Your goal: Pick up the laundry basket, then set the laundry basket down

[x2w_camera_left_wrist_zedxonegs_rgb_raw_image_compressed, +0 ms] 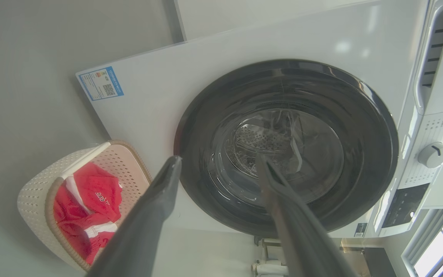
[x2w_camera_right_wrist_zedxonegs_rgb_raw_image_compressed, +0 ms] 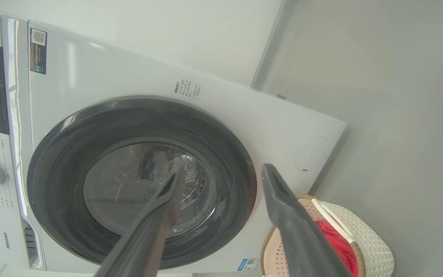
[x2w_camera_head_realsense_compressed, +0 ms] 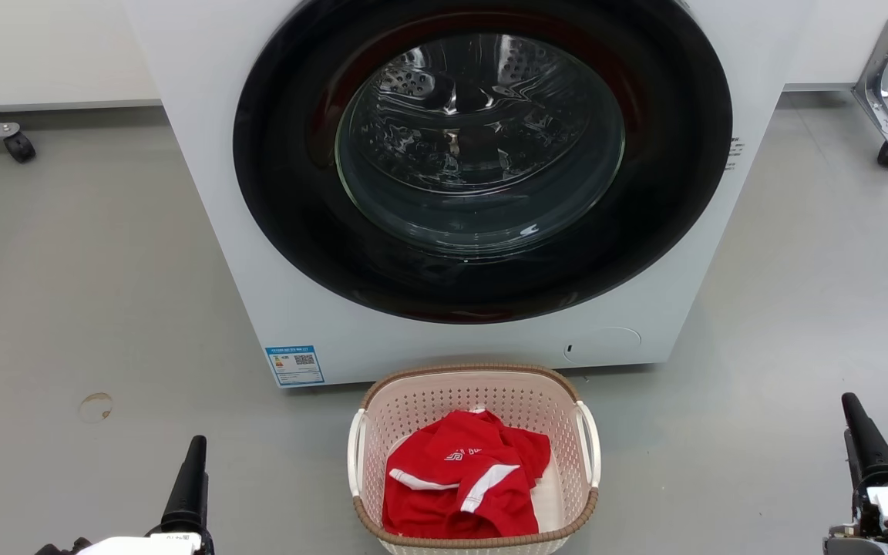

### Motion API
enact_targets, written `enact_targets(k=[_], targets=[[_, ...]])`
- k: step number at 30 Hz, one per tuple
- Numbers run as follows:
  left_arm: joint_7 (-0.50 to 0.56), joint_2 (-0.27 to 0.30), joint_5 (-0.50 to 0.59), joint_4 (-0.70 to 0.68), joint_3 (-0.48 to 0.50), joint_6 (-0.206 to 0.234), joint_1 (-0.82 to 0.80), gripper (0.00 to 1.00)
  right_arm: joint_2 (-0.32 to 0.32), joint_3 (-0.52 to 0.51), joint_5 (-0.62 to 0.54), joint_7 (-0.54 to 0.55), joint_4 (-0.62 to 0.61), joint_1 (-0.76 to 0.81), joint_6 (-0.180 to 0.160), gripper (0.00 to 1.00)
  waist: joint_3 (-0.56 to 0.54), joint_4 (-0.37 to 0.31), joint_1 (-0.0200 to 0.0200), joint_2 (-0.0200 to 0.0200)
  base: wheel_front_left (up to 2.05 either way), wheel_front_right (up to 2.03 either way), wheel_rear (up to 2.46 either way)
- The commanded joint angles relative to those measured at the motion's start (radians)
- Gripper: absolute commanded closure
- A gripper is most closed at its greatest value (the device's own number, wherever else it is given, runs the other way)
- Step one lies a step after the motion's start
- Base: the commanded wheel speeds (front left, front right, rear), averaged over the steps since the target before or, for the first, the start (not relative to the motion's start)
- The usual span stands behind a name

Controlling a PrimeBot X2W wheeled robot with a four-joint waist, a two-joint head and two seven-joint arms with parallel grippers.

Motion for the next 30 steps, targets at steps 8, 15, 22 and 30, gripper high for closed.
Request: enact_targets(k=[8, 15, 22, 30], targets=[[-0.030, 0.038, 0.139, -0.046, -0.032, 0.044, -0.021, 0.00, -0.035, 0.018, -0.165, -0.037, -0.031, -0.060, 0.002, 0.00, 0.000, 0.000, -0.0003, -0.0001, 0.00, 0.00, 0.00], [-0.042, 0.063, 0.247, -0.055, -0.068, 0.089, -0.025, 0.00, -0.032, 0.023, -0.311, -0.056, -0.034, -0.065, 0.002, 0.00, 0.001, 0.000, -0.0003, -0.0001, 0.00, 0.00, 0.00], [-0.056, 0.075, 0.318, -0.075, -0.092, 0.117, -0.023, 0.00, -0.029, 0.033, -0.401, -0.072, -0.040, -0.066, 0.003, 0.00, 0.000, 0.001, -0.0003, -0.0001, 0.00, 0.00, 0.00], [-0.070, 0.088, 0.380, -0.095, -0.112, 0.143, -0.018, 0.00, -0.030, 0.049, -0.473, -0.091, -0.047, -0.069, 0.003, 0.00, -0.001, 0.000, -0.0003, -0.0001, 0.00, 0.00, 0.00]])
